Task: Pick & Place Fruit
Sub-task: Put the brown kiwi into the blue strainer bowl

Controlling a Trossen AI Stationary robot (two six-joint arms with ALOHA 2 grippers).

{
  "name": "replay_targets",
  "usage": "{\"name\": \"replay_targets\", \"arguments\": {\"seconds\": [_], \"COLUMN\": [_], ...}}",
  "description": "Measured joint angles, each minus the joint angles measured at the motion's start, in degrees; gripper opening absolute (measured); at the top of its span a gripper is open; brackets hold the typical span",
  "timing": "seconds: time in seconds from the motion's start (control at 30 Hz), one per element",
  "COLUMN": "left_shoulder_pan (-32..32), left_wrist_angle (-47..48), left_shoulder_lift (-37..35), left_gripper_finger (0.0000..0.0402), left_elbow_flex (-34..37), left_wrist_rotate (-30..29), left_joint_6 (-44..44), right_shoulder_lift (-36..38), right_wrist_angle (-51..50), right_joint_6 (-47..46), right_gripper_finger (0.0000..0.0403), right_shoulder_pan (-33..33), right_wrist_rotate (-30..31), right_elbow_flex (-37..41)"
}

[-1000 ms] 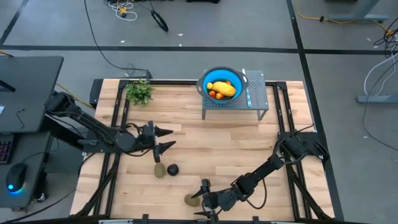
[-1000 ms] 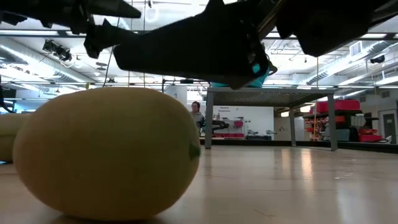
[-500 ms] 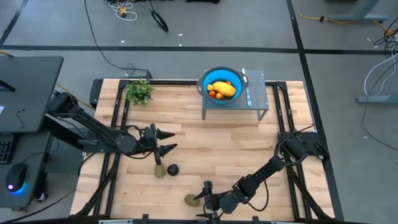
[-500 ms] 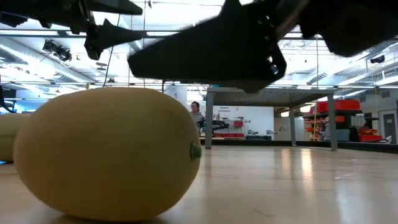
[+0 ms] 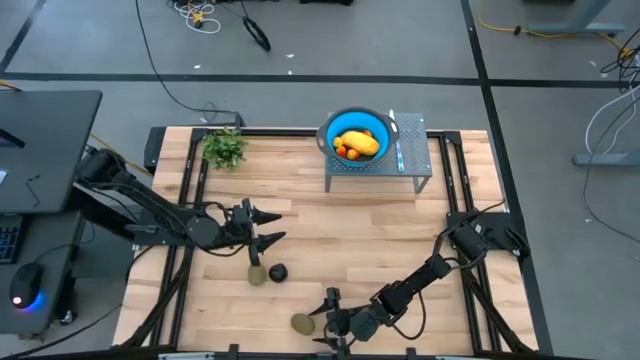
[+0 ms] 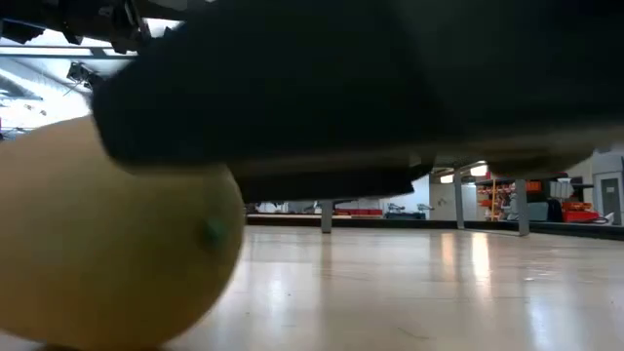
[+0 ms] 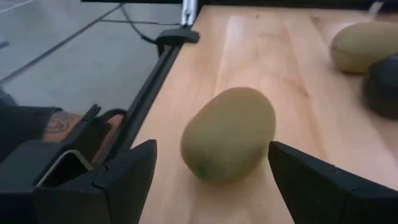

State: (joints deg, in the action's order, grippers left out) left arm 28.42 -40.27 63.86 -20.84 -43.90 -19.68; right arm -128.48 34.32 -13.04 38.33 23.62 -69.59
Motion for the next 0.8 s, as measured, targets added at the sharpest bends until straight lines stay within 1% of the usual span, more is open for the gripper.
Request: {"name": "replay_targets", "arguments": {"seconds": [0.13, 0.2, 0.33, 0.5, 0.8], "left_shoulder_pan": [0.0, 0.0, 0.0, 0.0, 0.0], "left_wrist_angle": [0.4, 0.5, 0.5, 0.6, 1.9], "left_shoulder_lift": [0.0, 0.0, 0.0, 0.0, 0.0], "left_gripper_finger": [0.0261, 0.0261, 0.0261, 0.0261, 0.0261], "left_elbow_flex": [0.0, 0.0, 0.0, 0.0, 0.0], "left_wrist_rotate": [0.1, 0.4, 1.2, 1.2, 1.9], "left_joint_6": [0.0, 0.0, -0.2, -0.2, -1.1], "right_shoulder_lift": [0.0, 0.0, 0.0, 0.0, 0.1], "right_wrist_angle": [2.0, 3.8, 6.2, 6.2, 1.9], "right_joint_6": [1.3, 1.8, 1.9, 1.0, 3.0], "right_gripper_finger": [0.0319, 0.0319, 0.0319, 0.0319, 0.0319], "right_shoulder_pan": [0.0, -0.1, -0.1, -0.1, -1.1], "right_wrist_rotate": [3.2, 3.8, 3.8, 3.3, 1.8], "right_elbow_flex": [0.0, 0.0, 0.0, -0.1, -5.2]}}
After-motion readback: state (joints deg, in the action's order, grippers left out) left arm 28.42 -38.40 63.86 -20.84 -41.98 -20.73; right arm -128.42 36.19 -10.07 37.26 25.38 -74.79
